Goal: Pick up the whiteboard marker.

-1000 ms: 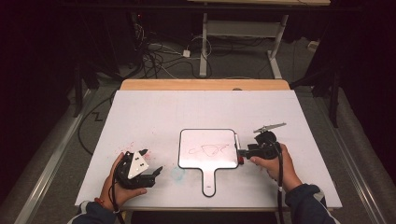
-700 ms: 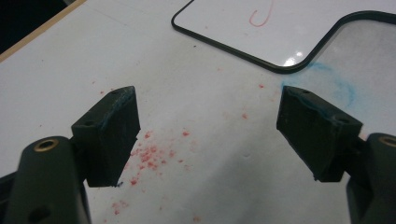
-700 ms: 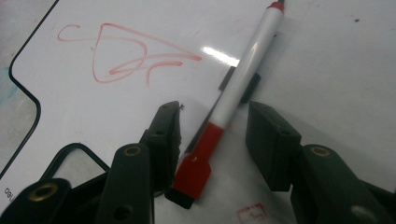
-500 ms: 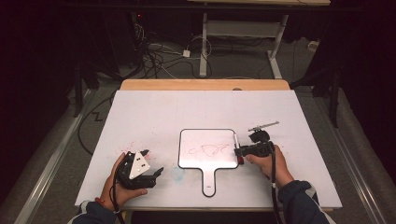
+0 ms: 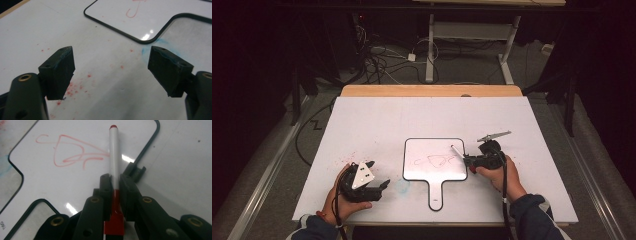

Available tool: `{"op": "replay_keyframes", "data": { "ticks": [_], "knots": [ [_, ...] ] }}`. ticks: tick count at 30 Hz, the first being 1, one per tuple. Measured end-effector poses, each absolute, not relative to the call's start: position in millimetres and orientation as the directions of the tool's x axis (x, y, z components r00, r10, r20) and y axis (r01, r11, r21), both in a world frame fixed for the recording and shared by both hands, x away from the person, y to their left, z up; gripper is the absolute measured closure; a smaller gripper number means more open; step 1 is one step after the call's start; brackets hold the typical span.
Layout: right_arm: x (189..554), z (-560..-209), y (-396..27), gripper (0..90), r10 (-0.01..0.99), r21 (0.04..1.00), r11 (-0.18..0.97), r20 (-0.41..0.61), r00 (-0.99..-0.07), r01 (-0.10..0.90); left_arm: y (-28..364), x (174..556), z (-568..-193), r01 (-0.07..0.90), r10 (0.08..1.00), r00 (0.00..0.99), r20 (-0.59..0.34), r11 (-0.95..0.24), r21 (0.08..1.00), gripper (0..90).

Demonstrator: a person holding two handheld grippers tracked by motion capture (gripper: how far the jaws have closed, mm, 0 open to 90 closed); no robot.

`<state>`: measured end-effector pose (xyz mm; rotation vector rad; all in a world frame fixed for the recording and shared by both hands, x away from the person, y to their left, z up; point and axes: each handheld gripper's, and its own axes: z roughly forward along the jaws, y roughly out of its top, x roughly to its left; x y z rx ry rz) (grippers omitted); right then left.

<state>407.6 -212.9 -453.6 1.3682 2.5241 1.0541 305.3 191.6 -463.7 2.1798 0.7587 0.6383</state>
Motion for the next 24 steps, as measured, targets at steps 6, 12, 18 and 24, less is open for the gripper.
{"op": "replay_keyframes", "data": {
  "ticks": [6,12,18,24],
  "knots": [
    [398.7,-439.5,-214.8,82.3,0.742,0.685,0.345,0.220,-0.634,0.641,183.6,311.7,-456.6,0.335,0.687,0.716,0.123,-0.493,0.803,20.7],
    [384.4,-421.0,-213.7,82.3,0.715,0.769,0.313,0.196,-0.671,0.558,170.3,325.5,-440.1,0.327,0.686,0.724,0.065,-0.424,0.845,26.9],
    [366.5,-406.6,-201.0,82.3,0.656,0.850,0.301,0.145,-0.741,0.433,140.0,344.8,-418.9,0.342,0.628,0.773,-0.094,-0.287,0.895,28.6],
    [355.0,-405.1,-188.8,82.3,0.614,0.877,0.308,0.112,-0.782,0.368,108.2,349.1,-413.5,0.327,0.578,0.809,-0.106,-0.293,0.898,34.2]
  ]
}}
